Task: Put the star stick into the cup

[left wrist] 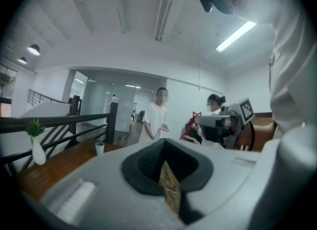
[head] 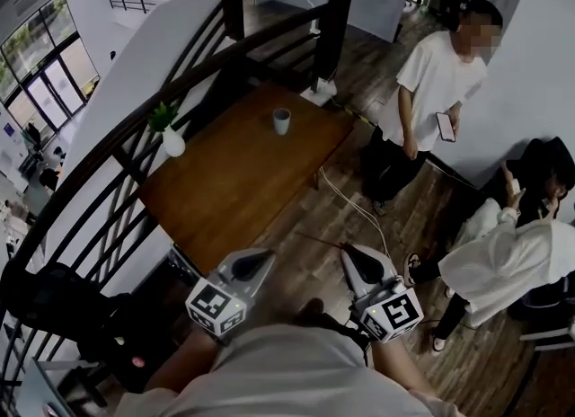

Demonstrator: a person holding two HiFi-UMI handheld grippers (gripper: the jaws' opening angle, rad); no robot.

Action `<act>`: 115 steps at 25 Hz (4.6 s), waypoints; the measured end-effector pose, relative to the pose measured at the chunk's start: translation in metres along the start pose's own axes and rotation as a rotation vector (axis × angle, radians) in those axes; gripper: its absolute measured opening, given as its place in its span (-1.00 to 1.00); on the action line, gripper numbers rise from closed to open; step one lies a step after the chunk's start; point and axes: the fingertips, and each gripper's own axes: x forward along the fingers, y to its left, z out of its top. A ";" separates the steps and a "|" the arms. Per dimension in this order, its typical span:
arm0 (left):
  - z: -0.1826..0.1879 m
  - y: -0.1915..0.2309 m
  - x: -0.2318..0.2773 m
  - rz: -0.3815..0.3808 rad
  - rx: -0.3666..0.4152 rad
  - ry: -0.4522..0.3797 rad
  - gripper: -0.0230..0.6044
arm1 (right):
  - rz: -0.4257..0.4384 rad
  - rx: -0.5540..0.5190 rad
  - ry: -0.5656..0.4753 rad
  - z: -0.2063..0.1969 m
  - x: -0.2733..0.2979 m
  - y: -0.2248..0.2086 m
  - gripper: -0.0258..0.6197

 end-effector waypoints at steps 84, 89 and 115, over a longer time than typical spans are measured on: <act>0.066 0.396 0.497 0.381 -0.090 -0.005 -0.92 | 0.449 -0.042 -0.035 0.028 0.403 -0.535 -0.85; 0.052 0.398 0.511 0.456 -0.085 0.020 -0.92 | 0.518 -0.046 -0.021 0.018 0.414 -0.556 -0.85; -0.023 0.538 0.487 0.571 -0.193 0.081 -0.92 | 0.649 0.050 0.151 -0.079 0.578 -0.532 -0.84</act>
